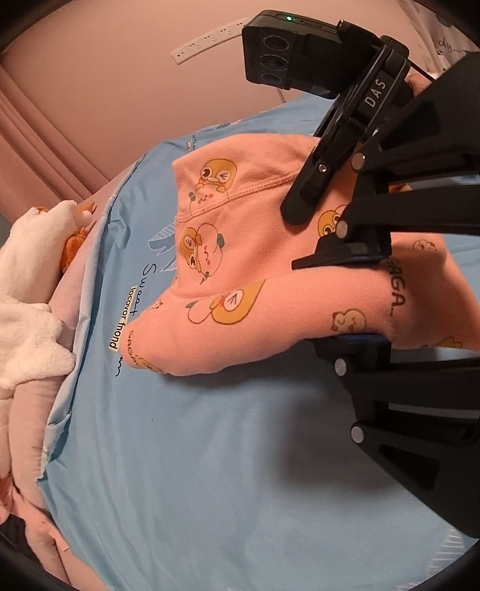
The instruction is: Fold small clothes
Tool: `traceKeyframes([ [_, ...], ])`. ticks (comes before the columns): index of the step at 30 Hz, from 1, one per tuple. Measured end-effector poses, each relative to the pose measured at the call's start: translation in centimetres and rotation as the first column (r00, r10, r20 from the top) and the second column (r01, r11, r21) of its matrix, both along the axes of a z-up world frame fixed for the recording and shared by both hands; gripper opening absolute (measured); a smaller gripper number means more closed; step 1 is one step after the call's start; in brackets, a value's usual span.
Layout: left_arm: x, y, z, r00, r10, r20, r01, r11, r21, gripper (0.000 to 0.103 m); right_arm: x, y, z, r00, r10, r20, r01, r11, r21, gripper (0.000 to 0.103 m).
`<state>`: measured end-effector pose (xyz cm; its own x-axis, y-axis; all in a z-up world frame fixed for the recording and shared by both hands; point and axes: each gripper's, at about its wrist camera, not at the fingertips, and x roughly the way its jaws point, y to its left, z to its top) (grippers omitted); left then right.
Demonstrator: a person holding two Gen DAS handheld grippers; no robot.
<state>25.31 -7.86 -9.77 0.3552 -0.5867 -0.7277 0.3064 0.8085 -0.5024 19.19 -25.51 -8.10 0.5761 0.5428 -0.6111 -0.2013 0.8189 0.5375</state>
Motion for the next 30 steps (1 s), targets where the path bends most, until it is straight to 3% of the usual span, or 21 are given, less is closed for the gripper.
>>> traceKeyframes([
  [10,-6.1,2.0,2.4,0.999,0.005,0.038,-0.005,1.0,0.002,0.027,-4.8,2.5,2.5,0.997,0.061,0.039,-0.061,0.998,-0.022,0.027],
  [18,-11.7,3.6,4.1,0.997,0.022,0.076,-0.026,0.999,0.047,0.027,-9.5,4.8,3.7,0.991,0.109,0.076,-0.107,0.994,-0.037,0.027],
  [30,-19.7,6.9,5.1,0.992,0.084,0.099,-0.087,0.996,0.023,0.027,-15.7,8.4,5.5,0.97,0.201,0.136,-0.188,0.977,-0.105,0.027],
])
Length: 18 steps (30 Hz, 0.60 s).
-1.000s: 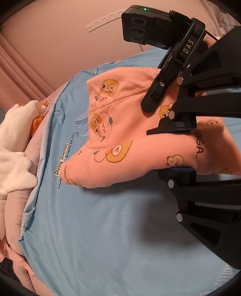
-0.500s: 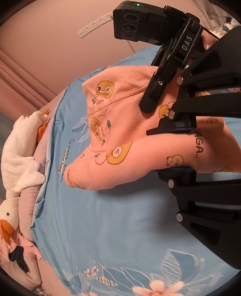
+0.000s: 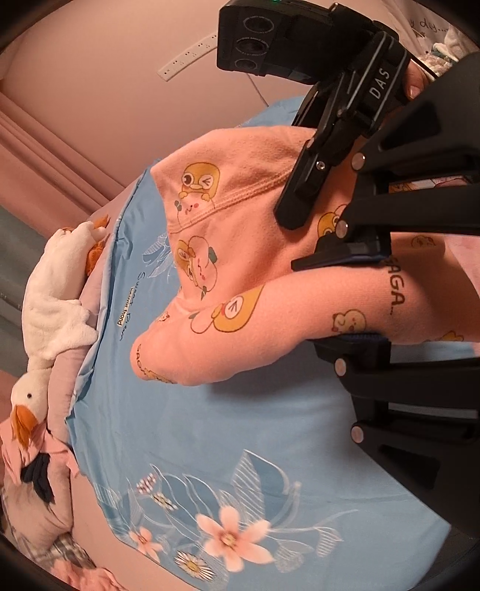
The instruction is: Fold small clothes
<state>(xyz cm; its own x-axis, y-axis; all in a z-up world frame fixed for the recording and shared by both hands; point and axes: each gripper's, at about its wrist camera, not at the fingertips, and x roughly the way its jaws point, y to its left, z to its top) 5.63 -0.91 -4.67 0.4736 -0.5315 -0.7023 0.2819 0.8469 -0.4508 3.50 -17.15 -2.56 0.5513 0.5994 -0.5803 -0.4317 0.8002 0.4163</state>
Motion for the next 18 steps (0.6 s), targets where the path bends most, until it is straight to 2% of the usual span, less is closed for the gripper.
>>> traceKeyframes([
  [8,-3.2,1.5,0.0,0.999,0.04,-0.012,-0.04,0.999,-0.003,0.027,-2.4,2.0,0.3,0.999,0.046,0.017,-0.046,0.998,-0.037,0.027],
  [18,-4.2,3.3,1.0,0.997,0.071,0.012,-0.071,0.997,-0.035,0.027,-3.0,3.7,1.5,0.995,0.08,0.056,-0.076,0.994,-0.072,0.027],
])
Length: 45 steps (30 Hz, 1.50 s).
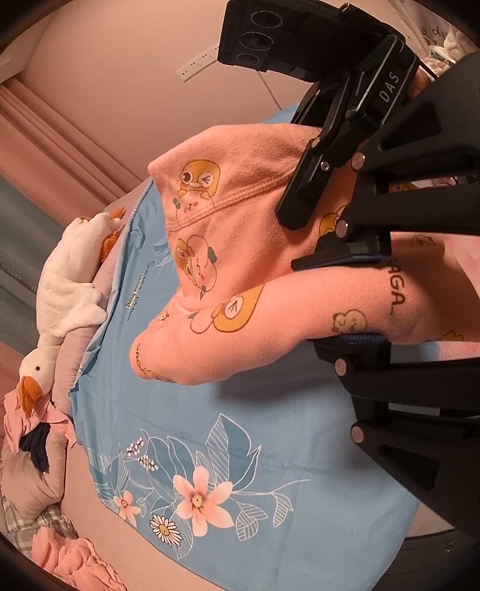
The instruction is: Fold small clothes
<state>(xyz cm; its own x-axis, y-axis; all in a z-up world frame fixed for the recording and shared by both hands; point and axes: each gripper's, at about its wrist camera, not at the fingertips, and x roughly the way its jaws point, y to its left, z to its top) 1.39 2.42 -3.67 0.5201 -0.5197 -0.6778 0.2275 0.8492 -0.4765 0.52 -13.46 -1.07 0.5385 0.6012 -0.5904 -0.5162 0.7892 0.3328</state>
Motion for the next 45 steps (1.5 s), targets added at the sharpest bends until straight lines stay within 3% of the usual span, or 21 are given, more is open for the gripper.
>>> traceKeyframes([
  [21,0.3,3.0,0.2,0.999,0.044,0.012,-0.043,0.998,-0.044,0.026,0.6,3.4,0.9,0.998,0.05,0.041,-0.047,0.997,-0.068,0.027],
  [45,4.7,4.0,-0.8,0.999,0.044,-0.001,-0.044,0.999,-0.027,0.026,2.8,5.7,0.6,0.998,0.051,0.035,-0.047,0.994,-0.1,0.027],
])
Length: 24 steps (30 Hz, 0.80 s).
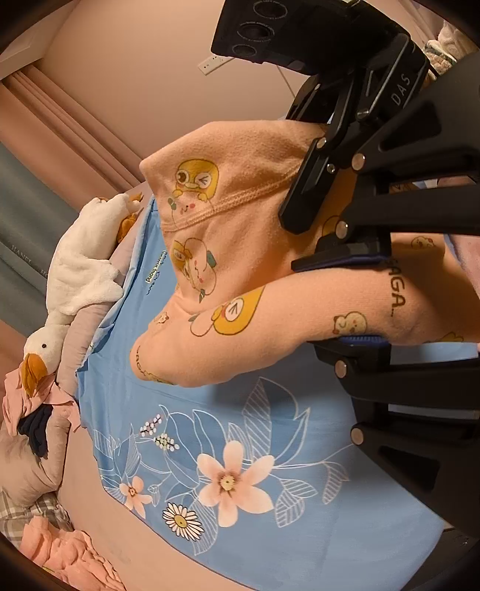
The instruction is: Fold small clothes
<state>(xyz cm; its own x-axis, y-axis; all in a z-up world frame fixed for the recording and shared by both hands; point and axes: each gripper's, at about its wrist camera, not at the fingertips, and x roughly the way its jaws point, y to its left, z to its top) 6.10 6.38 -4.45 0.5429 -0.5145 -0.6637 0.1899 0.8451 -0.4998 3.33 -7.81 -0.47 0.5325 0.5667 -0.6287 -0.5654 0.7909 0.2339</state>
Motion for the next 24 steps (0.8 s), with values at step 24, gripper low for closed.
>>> traceKeyframes([
  [24,4.9,1.3,-1.2,1.0,0.009,-0.012,-0.009,1.0,0.008,0.026,3.7,1.3,-0.7,1.0,-0.001,-0.01,0.001,1.0,-0.007,0.027],
])
